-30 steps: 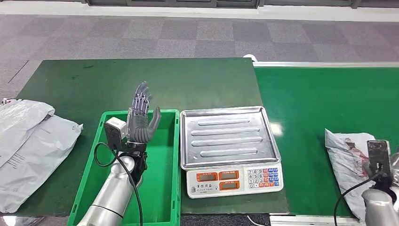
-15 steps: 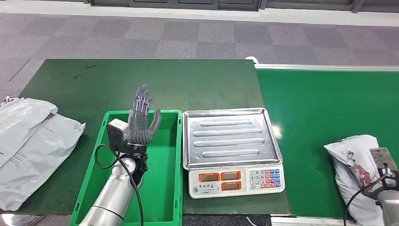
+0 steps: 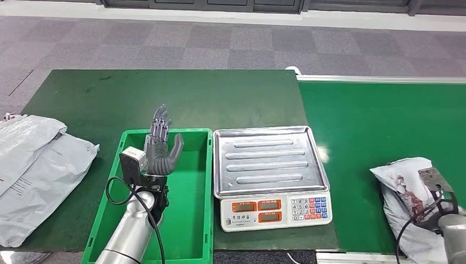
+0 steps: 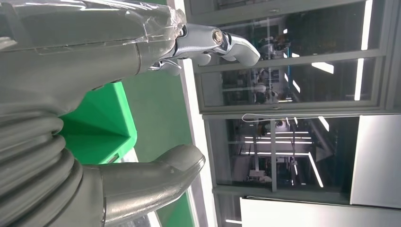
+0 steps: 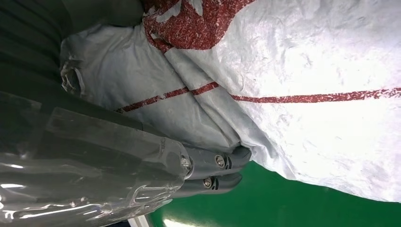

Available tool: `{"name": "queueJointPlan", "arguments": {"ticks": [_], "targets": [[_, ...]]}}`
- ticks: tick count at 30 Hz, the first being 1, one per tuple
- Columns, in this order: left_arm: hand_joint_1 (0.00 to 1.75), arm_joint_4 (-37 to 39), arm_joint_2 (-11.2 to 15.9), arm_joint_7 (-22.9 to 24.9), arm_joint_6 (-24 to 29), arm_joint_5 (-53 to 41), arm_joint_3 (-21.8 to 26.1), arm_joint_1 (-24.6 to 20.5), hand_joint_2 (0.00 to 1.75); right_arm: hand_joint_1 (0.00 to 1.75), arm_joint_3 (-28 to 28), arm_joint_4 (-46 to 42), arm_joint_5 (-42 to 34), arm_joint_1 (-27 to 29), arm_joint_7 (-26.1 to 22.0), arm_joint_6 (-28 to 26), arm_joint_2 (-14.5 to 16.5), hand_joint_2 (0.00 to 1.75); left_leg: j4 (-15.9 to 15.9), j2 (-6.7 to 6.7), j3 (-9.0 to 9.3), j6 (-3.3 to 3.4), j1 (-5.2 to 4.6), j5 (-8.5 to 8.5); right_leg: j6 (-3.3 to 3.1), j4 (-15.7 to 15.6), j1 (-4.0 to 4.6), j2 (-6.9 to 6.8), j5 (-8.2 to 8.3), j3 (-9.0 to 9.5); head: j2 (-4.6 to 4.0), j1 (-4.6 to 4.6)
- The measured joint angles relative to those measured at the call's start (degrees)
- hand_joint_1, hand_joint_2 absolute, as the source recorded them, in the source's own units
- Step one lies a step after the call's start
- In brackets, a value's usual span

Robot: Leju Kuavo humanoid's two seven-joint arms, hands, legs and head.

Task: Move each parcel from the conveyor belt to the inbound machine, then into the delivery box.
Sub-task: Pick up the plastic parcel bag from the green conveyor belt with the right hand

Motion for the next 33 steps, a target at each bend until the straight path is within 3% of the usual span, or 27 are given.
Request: {"name": "queueJointPlan", "arguments": {"ticks": [1, 2, 18, 27, 30, 33], "targets": [[0.00, 0.0, 0.0, 0.0, 0.0, 0.0, 0.0, 0.1, 1.75, 1.44, 0.0, 0.0, 0.0, -0.1, 0.0, 0.0, 0.0, 1.75, 0.0, 0.00, 0.00, 0.00, 0.00, 0.00, 0.00, 0.0, 0.00, 0.00, 0.00, 0.00, 0.00, 0.00], [0.00, -0.1, 0.1, 0.0, 0.0, 0.0, 0.0, 0.2, 1.75, 1.75, 0.0, 0.1, 0.0, -0.2, -0.2, -0.2, 0.0, 1.75, 0.0, 0.00, 0.00, 0.00, 0.00, 0.00, 0.01, 0.0, 0.00, 0.00, 0.01, 0.01, 0.00, 0.00], [0.00, 0.6, 0.1, 0.0, 0.5, -0.5, 0.0, -0.4, 1.75, 1.75, -1.1, -1.0, -1.2, 0.9, -13.9, -4.7, 1.4, 1.75, 0.0, 0.07, -0.06, 0.02, -0.10, 0.01, 0.10, 0.0, -0.10, 0.07, 0.07, -0.10, 0.00, 0.00], [0.00, 0.5, 0.1, 0.0, 0.9, -0.6, 0.0, -0.5, 1.75, 1.75, -2.3, -8.4, -1.1, 4.7, -22.6, -8.8, 4.0, 1.75, 0.0, 0.08, -0.32, 0.00, -0.10, 0.01, 0.07, 0.1, -0.11, 0.08, 0.05, -0.43, 0.00, 0.01], [0.00, 0.5, 0.1, 0.0, 1.0, -0.6, 0.0, -0.5, 1.75, 1.75, -3.1, -11.5, -2.3, 5.8, -26.6, -12.2, 5.0, 1.75, 0.0, 0.06, -0.40, -0.01, -0.12, 0.03, 0.07, 0.1, -0.13, 0.06, 0.05, -0.53, 0.00, 0.01], [0.00, 0.5, 0.0, 0.0, 1.0, -0.6, 0.0, -0.5, 1.75, 1.75, -4.8, -16.4, -5.5, 7.5, -34.4, -18.6, 6.5, 1.75, 0.0, 0.04, -0.48, -0.02, -0.15, 0.04, 0.06, 0.2, -0.17, 0.04, 0.05, -0.64, 0.00, 0.00]]}}
